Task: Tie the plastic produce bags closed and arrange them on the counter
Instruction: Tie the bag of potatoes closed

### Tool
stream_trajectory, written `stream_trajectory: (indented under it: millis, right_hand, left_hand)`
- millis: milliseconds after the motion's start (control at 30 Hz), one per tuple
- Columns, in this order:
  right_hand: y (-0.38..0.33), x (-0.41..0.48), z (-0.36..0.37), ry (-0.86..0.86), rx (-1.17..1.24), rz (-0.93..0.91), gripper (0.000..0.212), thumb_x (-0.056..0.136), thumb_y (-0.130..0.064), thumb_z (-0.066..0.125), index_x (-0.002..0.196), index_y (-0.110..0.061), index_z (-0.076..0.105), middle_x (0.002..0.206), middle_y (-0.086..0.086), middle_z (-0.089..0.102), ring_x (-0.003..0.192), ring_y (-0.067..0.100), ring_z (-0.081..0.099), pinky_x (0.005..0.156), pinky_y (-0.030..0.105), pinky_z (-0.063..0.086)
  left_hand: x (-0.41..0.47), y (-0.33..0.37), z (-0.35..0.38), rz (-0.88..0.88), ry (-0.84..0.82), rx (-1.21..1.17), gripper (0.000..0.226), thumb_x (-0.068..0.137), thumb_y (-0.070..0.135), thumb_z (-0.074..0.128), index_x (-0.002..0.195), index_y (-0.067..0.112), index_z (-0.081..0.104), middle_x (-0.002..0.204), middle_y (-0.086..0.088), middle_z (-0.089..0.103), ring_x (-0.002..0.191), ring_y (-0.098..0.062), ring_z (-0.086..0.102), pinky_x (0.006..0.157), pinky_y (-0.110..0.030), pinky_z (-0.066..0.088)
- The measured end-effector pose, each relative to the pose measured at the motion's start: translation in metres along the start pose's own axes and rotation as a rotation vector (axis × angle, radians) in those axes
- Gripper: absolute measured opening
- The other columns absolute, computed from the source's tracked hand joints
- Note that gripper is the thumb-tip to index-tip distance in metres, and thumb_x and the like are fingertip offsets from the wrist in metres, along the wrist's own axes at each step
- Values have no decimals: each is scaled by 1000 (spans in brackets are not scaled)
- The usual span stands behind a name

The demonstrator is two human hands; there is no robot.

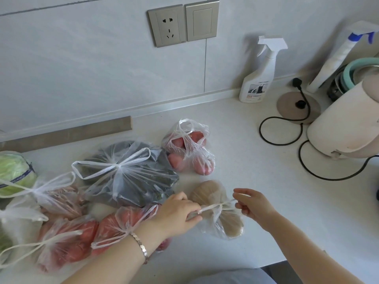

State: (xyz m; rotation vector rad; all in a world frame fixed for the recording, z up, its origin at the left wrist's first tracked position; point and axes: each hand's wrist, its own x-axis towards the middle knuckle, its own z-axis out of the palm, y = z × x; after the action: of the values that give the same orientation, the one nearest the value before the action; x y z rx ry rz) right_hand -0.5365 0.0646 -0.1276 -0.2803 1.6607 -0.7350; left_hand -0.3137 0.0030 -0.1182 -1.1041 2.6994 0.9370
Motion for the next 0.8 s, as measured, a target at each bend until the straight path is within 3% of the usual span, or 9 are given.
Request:
stream_trajectory:
  millis: [100, 200, 267, 333, 400, 500, 567, 667, 800]
  right_hand:
    - [6, 4, 4, 69, -337, -104, 15, 85, -25, 64, 89, -12, 68, 61, 3, 59, 58, 14, 52, 61, 22, 42]
    - [5, 4, 7, 106, -527, -196, 39, 86, -36, 60, 58, -10, 53, 52, -1, 43, 49, 12, 37, 47, 17, 29]
    - [-2, 5, 9, 149, -525, -276, 49, 85, -34, 61, 50, -16, 33, 47, -5, 29, 46, 11, 26, 43, 17, 21]
    - [-14, 6, 11, 170, -454, -320, 52, 83, -29, 65, 50, -17, 27, 47, -5, 26, 46, 11, 23, 45, 20, 20]
    - [-23, 11, 10, 166, -380, -308, 51, 81, -23, 68, 50, -17, 27, 49, -4, 29, 46, 12, 24, 46, 22, 22]
    - [-18, 19, 4, 148, -331, -195, 48, 79, -22, 69, 50, -16, 32, 53, 0, 39, 46, 12, 27, 46, 22, 26]
    - [-7, 21, 0, 149, -302, -115, 47, 79, -25, 70, 50, -15, 35, 54, 1, 44, 46, 12, 29, 46, 21, 28]
    - [8, 23, -3, 166, -167, -62, 48, 80, -25, 71, 49, -14, 36, 54, 3, 46, 51, 15, 36, 52, 23, 33]
    - [11, 24, -2, 224, -5, -46, 42, 81, -22, 69, 52, -13, 41, 57, 4, 48, 56, 16, 40, 60, 26, 36]
  left_hand:
    - [12, 4, -4, -33, 22, -95, 20, 89, 33, 56, 87, 18, 68, 69, 17, 41, 88, -9, 42, 73, -16, 29]
    - [29, 15, -21, -178, -13, -586, 20, 81, 22, 63, 62, 19, 64, 76, 9, 47, 79, -7, 49, 73, -11, 34]
    - [37, 27, -30, -190, 24, -889, 26, 71, 16, 58, 45, 15, 54, 53, 8, 51, 56, -6, 49, 60, -13, 37]
    - [42, 39, -32, -234, 24, -1081, 24, 66, 11, 52, 42, 9, 49, 39, 3, 45, 41, -6, 45, 48, -12, 34]
    - [47, 43, -27, -275, -16, -1017, 29, 71, 18, 57, 45, 7, 48, 42, -2, 38, 38, -8, 36, 45, -15, 30]
    - [57, 33, -15, -226, -123, -451, 38, 85, 37, 60, 59, 10, 55, 46, 3, 35, 45, -10, 32, 49, -22, 26]
    - [59, 26, -11, -202, -180, -325, 36, 90, 33, 54, 66, 7, 57, 50, 3, 37, 46, -9, 32, 47, -23, 25]
    - [59, 13, -8, -328, -157, -400, 34, 93, 21, 50, 60, 14, 52, 49, 5, 42, 45, -7, 37, 48, -20, 30]
    - [60, -1, -7, -687, -67, -1086, 37, 98, 13, 41, 61, 10, 45, 33, 8, 36, 32, -6, 34, 44, -19, 37]
